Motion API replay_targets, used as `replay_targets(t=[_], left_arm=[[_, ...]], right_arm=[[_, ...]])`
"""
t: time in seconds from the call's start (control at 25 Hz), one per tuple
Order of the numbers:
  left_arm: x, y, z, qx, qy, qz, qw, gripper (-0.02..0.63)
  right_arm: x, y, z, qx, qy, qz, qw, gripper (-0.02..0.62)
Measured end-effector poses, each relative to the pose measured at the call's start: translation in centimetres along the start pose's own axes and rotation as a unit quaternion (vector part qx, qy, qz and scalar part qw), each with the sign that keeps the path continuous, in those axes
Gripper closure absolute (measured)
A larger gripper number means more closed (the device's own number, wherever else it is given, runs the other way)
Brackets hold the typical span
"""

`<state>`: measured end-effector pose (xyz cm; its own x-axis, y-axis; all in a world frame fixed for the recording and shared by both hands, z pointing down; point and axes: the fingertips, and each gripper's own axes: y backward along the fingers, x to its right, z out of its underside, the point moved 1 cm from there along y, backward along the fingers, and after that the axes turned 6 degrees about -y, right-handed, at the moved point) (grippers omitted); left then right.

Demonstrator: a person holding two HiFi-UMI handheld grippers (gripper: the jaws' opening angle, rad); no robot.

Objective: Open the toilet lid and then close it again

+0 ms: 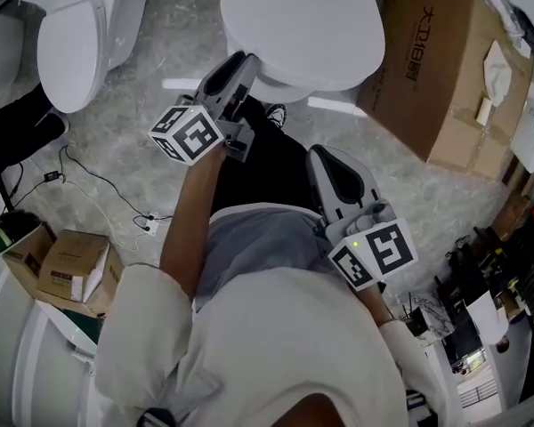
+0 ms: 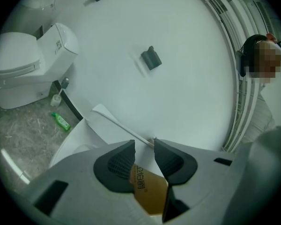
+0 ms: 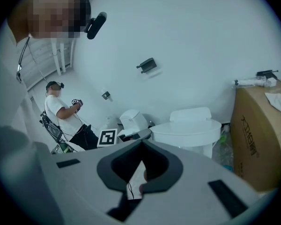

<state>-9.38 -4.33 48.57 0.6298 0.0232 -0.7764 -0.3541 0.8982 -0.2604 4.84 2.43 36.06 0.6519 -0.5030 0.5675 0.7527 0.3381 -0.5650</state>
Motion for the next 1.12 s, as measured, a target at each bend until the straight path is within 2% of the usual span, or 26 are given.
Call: replay_targets(t=[0.32,0.4,0.44,0.52,0.88,1.12], left_arm=[[1.0,-1.2,-2.6,-0.019,-0.017,0.012,0.9996,0.503],[1.1,-1.5,-3.4,-0.019,-0.022,0.008,0.9995,0.533],[1.1,-1.8,-3.8,-0.019,-0.025,0.007,0.9995,0.568],[1.2,-2.3,-4.7,-0.019,-0.032,0.012,0.9992,0.577],[2.4,-4.5,-8.1,-0.026,-0.066,0.042,0.9966,0.592],[3.0,-5.6,-9.9,-0.028,-0.079,0.049,0.9953,0.595]], right_arm=[[-1.3,-0.7,-2.4,0.021,0.008,0.009,1.0,0.584],[-1.6,-0.9,-3.0,0.026,0.01,0.011,1.0,0.584],[-1.8,-1.1,-3.3,0.028,0.011,0.012,0.999,0.584],[-2.0,-1.3,-3.9,0.033,0.013,0.015,0.999,0.584],[-2.8,-2.8,-6.4,0.054,0.021,0.033,0.998,0.584],[-3.7,-3.3,-7.9,0.069,0.03,0.041,0.996,0.584]])
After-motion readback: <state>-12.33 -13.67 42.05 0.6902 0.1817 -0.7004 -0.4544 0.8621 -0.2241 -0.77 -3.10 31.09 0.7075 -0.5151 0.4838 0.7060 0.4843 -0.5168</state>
